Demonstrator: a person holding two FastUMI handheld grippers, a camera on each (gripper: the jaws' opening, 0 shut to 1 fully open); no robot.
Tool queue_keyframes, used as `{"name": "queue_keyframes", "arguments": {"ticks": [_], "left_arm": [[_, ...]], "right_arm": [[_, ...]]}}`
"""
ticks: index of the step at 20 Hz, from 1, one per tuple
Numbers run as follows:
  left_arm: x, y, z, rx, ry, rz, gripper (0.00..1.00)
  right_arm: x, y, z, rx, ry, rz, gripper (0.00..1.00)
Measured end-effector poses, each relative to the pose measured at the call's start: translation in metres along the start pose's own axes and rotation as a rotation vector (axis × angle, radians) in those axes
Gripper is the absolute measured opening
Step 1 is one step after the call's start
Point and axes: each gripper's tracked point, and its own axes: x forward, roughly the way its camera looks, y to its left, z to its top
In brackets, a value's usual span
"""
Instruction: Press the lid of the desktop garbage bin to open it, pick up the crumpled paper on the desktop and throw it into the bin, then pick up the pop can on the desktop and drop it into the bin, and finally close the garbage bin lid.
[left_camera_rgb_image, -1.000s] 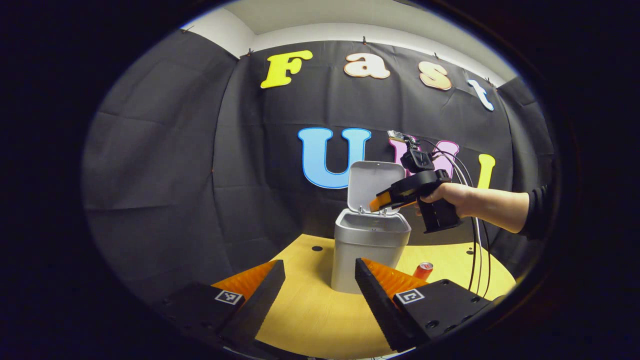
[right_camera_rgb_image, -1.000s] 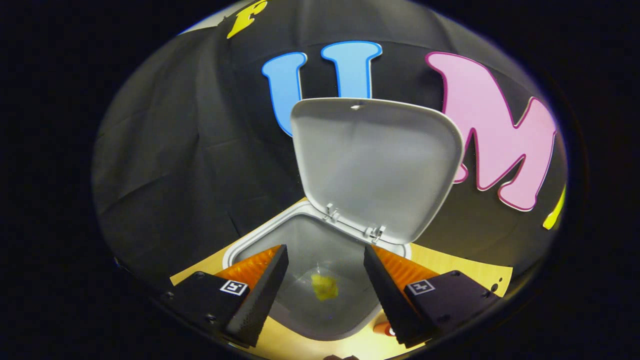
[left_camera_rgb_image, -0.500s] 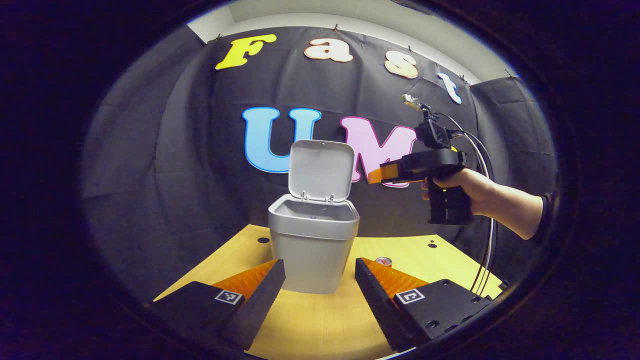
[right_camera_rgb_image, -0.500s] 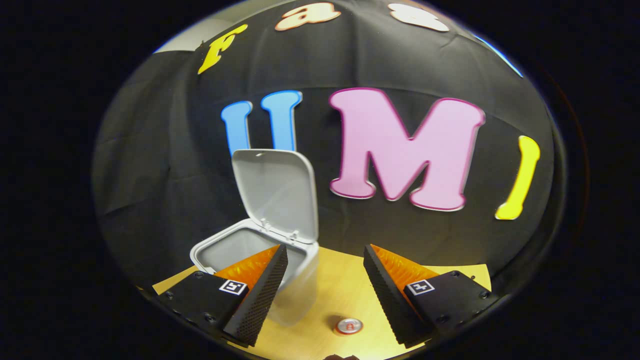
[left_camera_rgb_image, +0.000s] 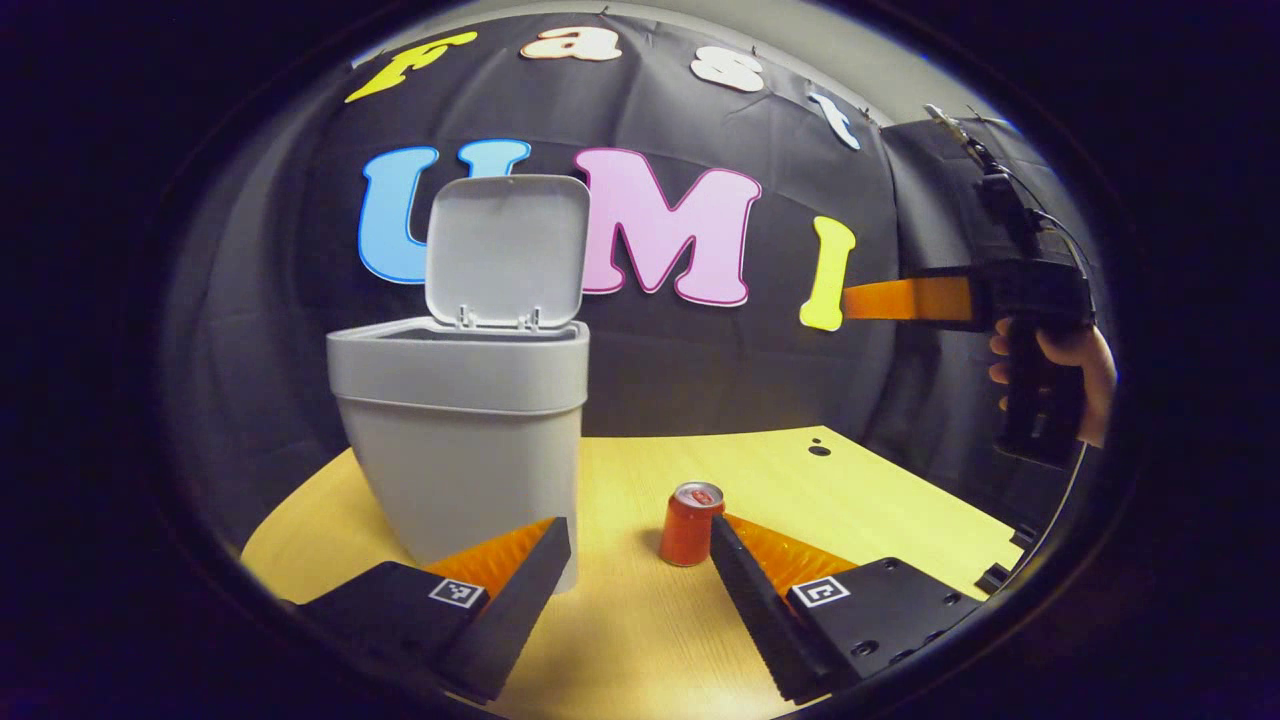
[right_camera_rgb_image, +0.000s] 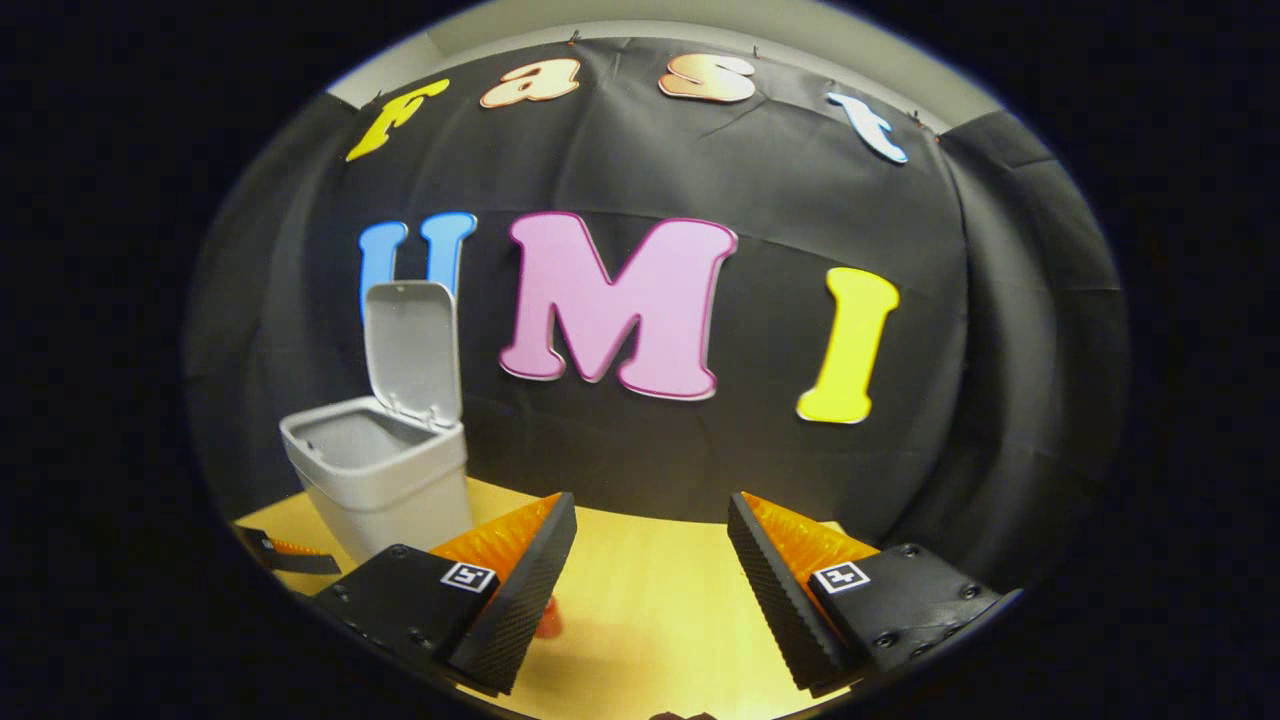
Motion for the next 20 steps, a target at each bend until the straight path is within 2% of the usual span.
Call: {"name": "queue_keyframes", "arguments": {"ticks": [4,6,11,16,20], "left_arm": [[0.056,-0.029,-0.038,0.08,0.018,-0.067,0.96],[0.083,-0.036,-0.054,0.118,0.034,-0.061,0.96],[0.132,-0.052,-0.073,0.151,0.032,-0.066,0.96],[0.163,-0.051,-0.076,0.188,0.033,-0.034,0.97],[0.179,-0.046,-0.09,0.165,0.053,-0.027,0.98]], "right_arm": [[-0.028,-0.041,-0.059,0.002,0.028,-0.115,0.98],[-0.038,-0.055,-0.092,-0.026,0.067,-0.156,0.99],[-0.053,-0.084,-0.124,-0.021,0.082,-0.244,0.98],[-0.052,-0.084,-0.145,-0.041,0.125,-0.224,0.98],[-0.048,-0.08,-0.147,-0.043,0.125,-0.214,0.98]]}}
